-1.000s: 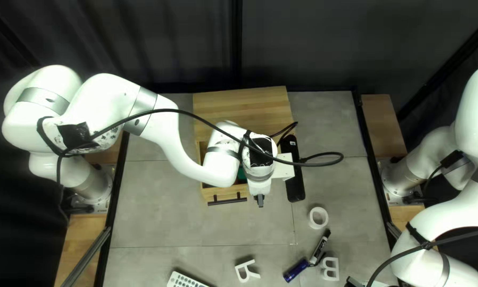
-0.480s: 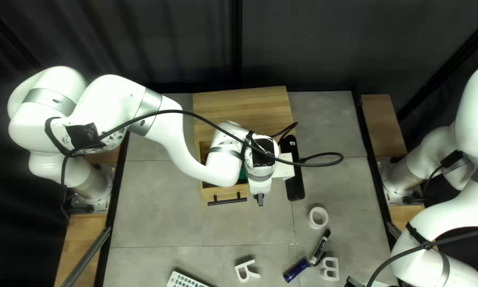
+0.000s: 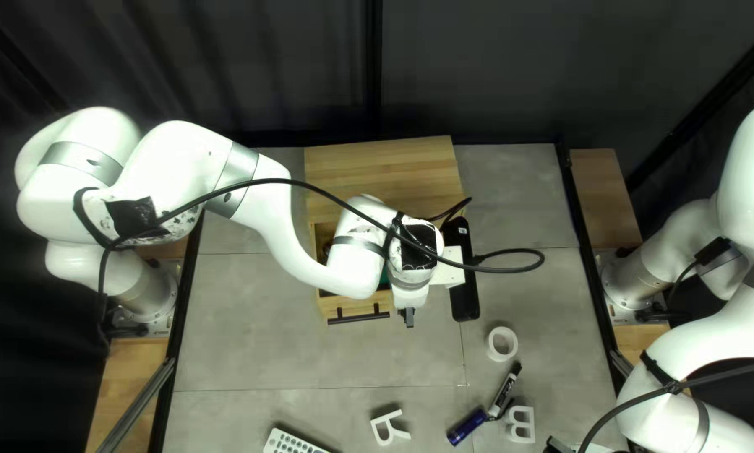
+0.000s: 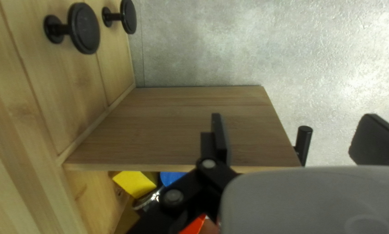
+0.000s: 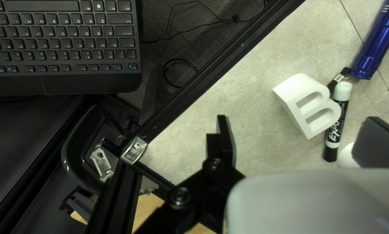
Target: Open drawers and place objects into drawer and close
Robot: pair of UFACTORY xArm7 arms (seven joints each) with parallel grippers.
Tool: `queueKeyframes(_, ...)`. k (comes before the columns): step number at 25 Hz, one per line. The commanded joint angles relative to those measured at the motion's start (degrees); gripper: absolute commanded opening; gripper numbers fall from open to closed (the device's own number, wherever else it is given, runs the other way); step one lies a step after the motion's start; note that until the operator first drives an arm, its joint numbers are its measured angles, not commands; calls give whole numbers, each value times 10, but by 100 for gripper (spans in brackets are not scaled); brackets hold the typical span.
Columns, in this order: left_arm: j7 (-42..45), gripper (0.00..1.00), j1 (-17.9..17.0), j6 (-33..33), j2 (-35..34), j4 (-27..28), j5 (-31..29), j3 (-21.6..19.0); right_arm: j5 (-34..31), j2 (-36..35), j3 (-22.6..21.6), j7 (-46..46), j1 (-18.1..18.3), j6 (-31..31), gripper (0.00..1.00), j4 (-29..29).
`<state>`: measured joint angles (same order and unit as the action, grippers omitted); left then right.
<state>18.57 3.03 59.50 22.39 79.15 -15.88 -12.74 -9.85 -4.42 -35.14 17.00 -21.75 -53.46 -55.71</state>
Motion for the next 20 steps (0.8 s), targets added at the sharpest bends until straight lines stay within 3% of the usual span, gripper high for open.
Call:
queueKeyframes(1, 1, 100, -2, 2, 0, -1, -2, 0, 0, 0, 0, 0, 0, 0, 100, 0)
queueKeyframes(20, 5, 100, -12, 26, 2, 3, -15, 0, 0, 0, 0, 0, 0, 0, 100, 0)
